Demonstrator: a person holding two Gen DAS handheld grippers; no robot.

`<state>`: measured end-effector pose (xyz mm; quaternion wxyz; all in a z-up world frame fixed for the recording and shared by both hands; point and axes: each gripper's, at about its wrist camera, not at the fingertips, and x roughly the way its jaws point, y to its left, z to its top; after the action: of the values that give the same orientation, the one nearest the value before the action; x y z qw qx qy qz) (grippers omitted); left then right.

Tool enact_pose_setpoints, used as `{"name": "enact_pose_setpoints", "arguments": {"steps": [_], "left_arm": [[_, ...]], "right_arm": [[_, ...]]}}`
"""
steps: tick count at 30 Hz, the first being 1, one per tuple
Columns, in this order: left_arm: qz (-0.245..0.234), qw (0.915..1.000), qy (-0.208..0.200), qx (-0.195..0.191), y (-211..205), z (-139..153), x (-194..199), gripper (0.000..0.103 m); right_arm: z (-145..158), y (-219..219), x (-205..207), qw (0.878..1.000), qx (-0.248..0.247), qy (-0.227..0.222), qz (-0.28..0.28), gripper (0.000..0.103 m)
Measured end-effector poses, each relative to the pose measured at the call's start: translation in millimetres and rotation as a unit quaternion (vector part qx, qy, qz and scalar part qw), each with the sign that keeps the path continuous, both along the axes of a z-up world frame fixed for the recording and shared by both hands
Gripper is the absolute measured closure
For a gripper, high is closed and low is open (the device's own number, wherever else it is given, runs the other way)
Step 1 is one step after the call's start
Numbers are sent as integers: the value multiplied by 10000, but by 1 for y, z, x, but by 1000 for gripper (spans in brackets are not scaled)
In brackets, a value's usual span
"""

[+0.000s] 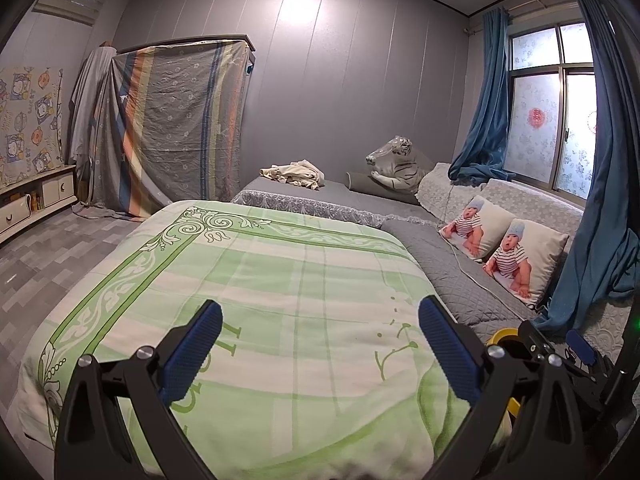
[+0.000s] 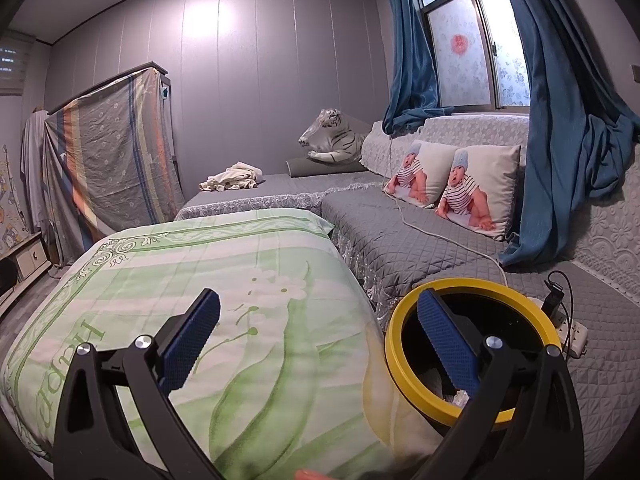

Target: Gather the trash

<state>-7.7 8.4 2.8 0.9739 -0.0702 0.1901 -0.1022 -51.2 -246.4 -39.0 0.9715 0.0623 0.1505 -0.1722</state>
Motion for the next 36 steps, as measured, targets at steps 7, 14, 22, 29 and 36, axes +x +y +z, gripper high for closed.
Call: {"name": "enact_pose_setpoints", "arguments": {"steps": [7, 14, 22, 29, 36], "left_arm": [[-33, 10000, 41, 1, 0, -1, 0, 8], [-40, 10000, 47, -3, 0, -1, 0, 8], [-62, 10000, 30, -13, 0, -3, 0, 8], [-94, 9999, 54, 4, -1, -4, 1, 8], [-104, 9999, 70, 16, -1, -6, 1, 8]], "right_arm": [[-2, 0, 0, 10000, 7, 26, 15, 8], [-5, -1, 0, 10000, -9, 30, -15, 8], [-7, 0, 1, 10000, -14, 46, 9, 8], [-9, 0, 1, 10000, 42, 66, 11, 8], [-11, -1, 1, 9999, 52, 106, 30, 8]]}}
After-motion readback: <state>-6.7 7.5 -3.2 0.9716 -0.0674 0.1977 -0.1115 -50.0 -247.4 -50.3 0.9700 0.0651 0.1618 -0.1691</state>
